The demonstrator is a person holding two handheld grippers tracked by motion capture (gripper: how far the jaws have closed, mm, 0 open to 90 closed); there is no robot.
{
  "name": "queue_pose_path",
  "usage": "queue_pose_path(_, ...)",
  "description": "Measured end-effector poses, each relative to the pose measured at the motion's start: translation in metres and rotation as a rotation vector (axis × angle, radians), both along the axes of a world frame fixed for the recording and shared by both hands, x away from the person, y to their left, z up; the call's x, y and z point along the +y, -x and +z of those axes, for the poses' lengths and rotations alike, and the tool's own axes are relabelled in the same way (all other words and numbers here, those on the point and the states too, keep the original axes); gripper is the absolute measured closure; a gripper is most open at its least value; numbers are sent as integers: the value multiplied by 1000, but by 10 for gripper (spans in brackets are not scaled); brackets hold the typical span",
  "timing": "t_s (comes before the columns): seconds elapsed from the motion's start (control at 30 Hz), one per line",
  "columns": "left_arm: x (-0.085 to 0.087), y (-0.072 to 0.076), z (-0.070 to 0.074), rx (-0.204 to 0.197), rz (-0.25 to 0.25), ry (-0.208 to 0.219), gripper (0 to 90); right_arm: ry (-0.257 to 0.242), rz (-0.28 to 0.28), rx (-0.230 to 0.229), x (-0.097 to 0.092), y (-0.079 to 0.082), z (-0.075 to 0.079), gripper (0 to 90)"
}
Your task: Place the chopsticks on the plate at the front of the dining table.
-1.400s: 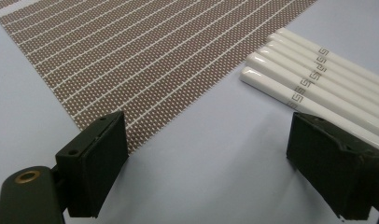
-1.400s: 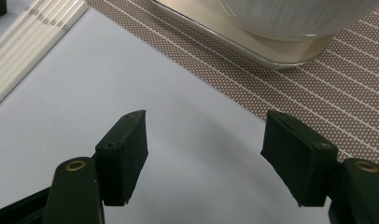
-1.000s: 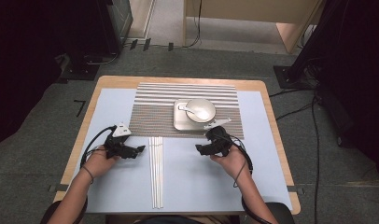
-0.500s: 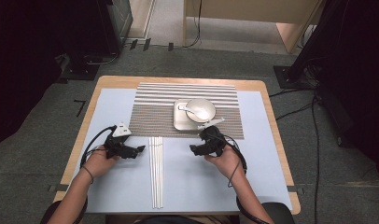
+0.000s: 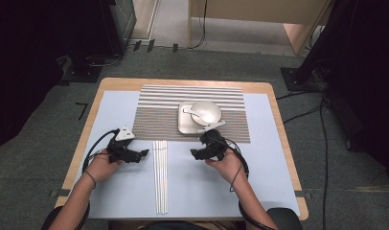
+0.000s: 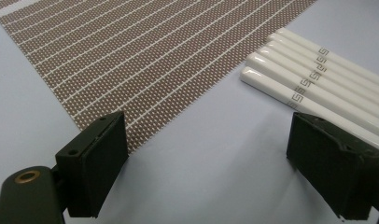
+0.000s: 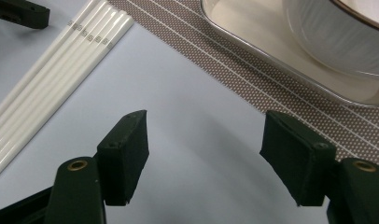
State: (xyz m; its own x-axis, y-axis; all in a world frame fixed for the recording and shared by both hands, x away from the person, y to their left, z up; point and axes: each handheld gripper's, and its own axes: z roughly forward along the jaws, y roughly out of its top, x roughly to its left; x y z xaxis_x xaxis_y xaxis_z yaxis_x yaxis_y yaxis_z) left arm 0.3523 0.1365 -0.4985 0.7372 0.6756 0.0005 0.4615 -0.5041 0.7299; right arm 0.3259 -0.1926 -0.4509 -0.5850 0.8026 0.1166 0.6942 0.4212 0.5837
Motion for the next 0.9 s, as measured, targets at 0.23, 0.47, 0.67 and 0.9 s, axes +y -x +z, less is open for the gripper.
queue_pose_path(0.23, 0, 0, 0, 0, 0, 0, 120, -5, 12, 0, 8, -1, -1, 316)
queue_pose_path(0.47, 0, 0, 0, 0, 0, 0, 120, -5, 25, 2, 19, -2, -3, 316)
queue_pose_path(0.67, 0, 0, 0, 0, 0, 0, 120, -8, 41, -1, 26, -3, -6, 317)
queue_pose_path(0.9, 0, 0, 0, 0, 0, 0, 120, -20, 51, 15, 37, -3, -10, 316)
